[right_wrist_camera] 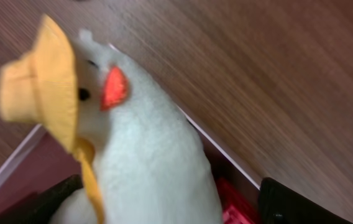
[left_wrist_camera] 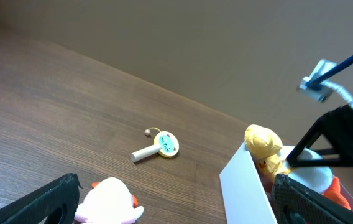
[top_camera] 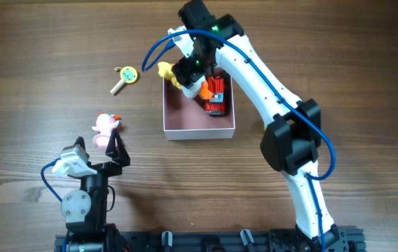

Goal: Pack container
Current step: 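Lower the duck into the box beside the truck and open the right gripper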

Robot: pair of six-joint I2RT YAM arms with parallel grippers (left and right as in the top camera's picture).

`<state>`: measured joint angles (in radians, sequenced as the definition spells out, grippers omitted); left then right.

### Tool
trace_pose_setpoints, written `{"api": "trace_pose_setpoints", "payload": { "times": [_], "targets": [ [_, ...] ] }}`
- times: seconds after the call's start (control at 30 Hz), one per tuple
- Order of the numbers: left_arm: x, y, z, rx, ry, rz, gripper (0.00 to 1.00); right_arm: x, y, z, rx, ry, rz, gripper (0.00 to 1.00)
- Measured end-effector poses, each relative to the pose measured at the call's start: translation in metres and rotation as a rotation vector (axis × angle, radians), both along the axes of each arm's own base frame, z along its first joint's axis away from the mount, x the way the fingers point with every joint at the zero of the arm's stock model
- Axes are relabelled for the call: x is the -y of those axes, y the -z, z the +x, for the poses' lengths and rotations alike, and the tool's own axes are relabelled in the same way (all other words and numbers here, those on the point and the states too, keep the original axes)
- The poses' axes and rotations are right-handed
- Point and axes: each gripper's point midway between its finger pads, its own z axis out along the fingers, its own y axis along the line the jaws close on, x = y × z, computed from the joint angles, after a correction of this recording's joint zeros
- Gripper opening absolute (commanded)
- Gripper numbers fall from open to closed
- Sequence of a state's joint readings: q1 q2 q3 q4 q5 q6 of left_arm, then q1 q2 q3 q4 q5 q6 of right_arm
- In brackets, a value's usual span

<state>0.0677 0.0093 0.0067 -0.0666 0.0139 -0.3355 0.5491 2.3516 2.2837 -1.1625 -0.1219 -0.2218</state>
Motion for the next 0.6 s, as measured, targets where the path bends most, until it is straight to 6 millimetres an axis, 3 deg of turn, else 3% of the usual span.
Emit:
{"api": "trace_pose_setpoints", "payload": {
  "times": [0.27,0.37,0.6],
  "targets": [
    [0.0,0.0,0.0,0.0,0.0,0.0,1.0,0.002,-0.065,-0.003,0.109,0.005,0.069,0.88],
    [0.0,0.0,0.0,0.0,0.0,0.0,1.0,0.003,-0.084,-0.005,0.135,0.021,0.093,0.82],
    [0.0,0.0,0.0,0.0,0.0,0.0,1.0,0.01,-0.085,-0.017,0.074,0.093,0.091,0.79]
  ]
}}
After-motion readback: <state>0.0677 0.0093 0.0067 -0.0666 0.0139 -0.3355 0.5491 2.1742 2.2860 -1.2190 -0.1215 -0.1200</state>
